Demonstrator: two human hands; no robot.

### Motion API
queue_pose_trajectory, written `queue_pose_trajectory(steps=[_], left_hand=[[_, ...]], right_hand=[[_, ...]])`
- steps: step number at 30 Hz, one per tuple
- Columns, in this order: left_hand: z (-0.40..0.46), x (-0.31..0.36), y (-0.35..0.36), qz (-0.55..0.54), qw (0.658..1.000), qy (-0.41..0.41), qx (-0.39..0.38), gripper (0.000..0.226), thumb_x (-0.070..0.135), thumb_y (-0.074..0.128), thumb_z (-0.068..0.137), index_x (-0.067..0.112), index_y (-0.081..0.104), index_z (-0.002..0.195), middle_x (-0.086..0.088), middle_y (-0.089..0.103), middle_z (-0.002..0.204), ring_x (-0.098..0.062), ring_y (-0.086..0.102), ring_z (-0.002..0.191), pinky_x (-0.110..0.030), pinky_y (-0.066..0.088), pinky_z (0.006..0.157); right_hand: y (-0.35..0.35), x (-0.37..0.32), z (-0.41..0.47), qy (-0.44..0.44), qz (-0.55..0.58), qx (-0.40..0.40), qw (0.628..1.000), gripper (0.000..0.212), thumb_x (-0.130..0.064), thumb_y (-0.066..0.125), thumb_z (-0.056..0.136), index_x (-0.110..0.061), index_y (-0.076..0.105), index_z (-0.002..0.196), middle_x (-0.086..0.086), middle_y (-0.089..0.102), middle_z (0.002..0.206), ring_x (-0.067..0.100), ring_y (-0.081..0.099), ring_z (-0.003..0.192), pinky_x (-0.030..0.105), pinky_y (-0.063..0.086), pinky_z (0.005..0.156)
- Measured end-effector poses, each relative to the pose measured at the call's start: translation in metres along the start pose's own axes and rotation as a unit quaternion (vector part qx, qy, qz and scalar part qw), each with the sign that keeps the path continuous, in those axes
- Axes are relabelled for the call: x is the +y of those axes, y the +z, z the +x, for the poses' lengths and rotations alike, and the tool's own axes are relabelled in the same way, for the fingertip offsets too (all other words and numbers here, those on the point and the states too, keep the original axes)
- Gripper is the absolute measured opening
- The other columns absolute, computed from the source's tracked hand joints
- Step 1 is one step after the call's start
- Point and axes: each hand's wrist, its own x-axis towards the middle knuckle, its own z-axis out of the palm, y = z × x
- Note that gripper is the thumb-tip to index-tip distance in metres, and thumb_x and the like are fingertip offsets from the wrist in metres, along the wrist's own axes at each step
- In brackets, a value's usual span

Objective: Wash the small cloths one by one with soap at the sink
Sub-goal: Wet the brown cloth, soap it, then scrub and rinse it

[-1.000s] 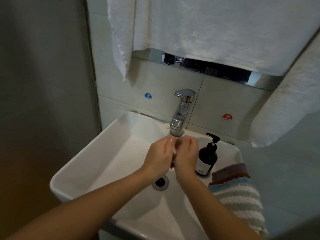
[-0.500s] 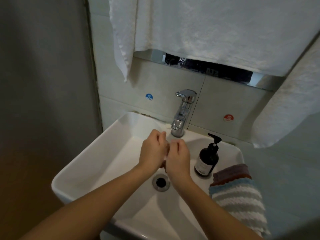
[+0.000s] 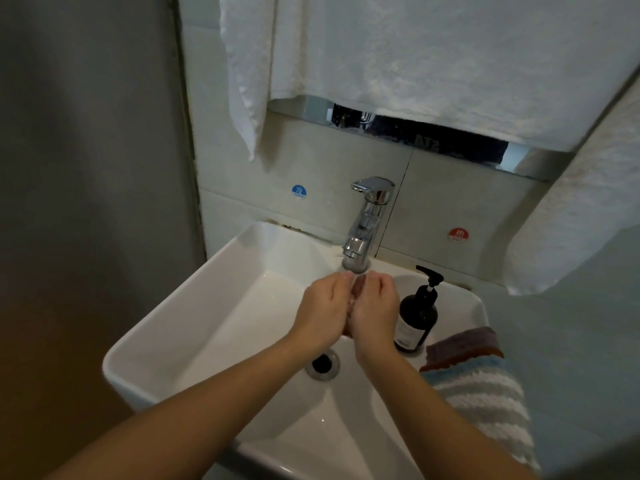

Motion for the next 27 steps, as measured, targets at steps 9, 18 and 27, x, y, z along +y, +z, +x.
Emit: queue_pose_trajectory(steps=[9, 18, 27], left_hand=[[-0.007, -0.003, 0.000, 0.031, 0.999, 0.006, 0.025, 0.041, 0.030, 0.039, 0.104, 0.018, 0.059, 0.071, -0.001, 0.062, 0.064, -0.016, 0.059, 0.060, -0.032, 0.047, 0.053], [0.006, 0.001, -0.009, -0.012, 0.998, -0.014, 0.068, 0.039, 0.036, 0.043, 0.103, 0.014, 0.056, 0.074, -0.004, 0.060, 0.065, -0.020, 0.058, 0.059, -0.039, 0.049, 0.053], [0.012, 0.008, -0.015, 0.034, 0.996, -0.012, 0.080, 0.039, 0.031, 0.041, 0.104, 0.018, 0.052, 0.069, 0.000, 0.056, 0.063, -0.012, 0.052, 0.058, -0.029, 0.042, 0.055]], right_hand=[[0.006, -0.006, -0.005, -0.069, 0.050, 0.013, 0.996, 0.026, -0.022, 0.040, 0.103, -0.013, 0.054, 0.083, 0.003, 0.051, 0.069, 0.016, 0.048, 0.061, 0.031, 0.042, 0.053], [0.002, -0.009, -0.011, -0.091, 0.010, -0.084, 0.992, 0.027, -0.020, 0.038, 0.104, -0.009, 0.053, 0.084, 0.006, 0.055, 0.070, 0.015, 0.052, 0.059, 0.030, 0.045, 0.051], [0.002, 0.000, -0.018, -0.128, -0.023, -0.092, 0.987, 0.030, -0.025, 0.037, 0.102, -0.013, 0.050, 0.078, 0.003, 0.052, 0.067, 0.015, 0.051, 0.061, 0.039, 0.049, 0.057]])
